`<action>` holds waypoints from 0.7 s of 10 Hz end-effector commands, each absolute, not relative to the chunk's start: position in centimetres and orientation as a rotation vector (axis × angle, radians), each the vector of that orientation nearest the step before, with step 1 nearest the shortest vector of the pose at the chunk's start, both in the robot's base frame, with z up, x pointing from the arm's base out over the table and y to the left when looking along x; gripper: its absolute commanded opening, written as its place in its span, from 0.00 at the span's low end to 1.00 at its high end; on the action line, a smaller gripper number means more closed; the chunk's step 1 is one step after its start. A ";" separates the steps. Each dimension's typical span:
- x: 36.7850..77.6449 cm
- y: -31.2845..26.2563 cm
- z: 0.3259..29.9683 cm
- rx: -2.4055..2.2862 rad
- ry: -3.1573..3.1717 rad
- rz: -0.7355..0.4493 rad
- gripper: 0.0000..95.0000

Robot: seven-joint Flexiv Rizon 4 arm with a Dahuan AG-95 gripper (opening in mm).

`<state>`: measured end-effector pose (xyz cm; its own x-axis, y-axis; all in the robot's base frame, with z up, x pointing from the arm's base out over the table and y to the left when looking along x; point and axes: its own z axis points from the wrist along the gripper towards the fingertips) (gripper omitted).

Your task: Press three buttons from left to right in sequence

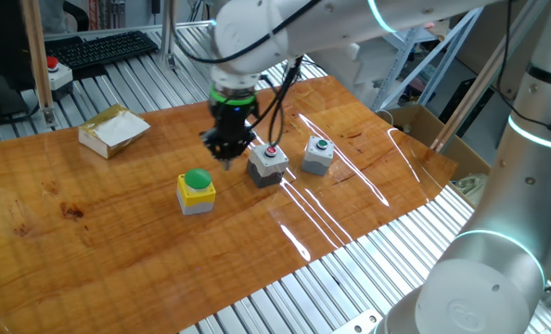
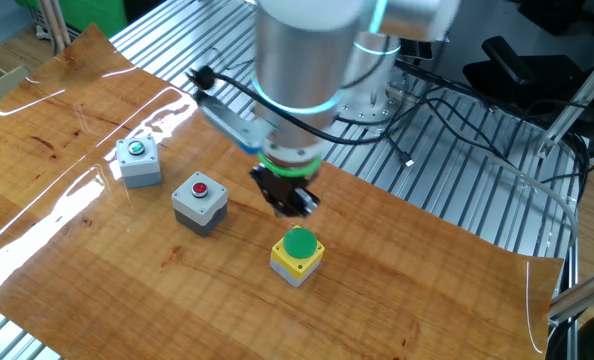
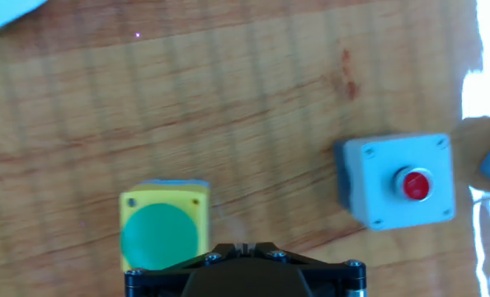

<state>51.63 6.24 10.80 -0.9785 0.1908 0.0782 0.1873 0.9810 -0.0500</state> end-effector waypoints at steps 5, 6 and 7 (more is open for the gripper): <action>51.7 9.5 9.9 -0.344 -3.047 0.009 0.00; 51.7 9.6 9.8 -0.339 -3.048 0.002 0.00; 51.7 9.6 9.8 -0.340 -3.053 -0.013 0.00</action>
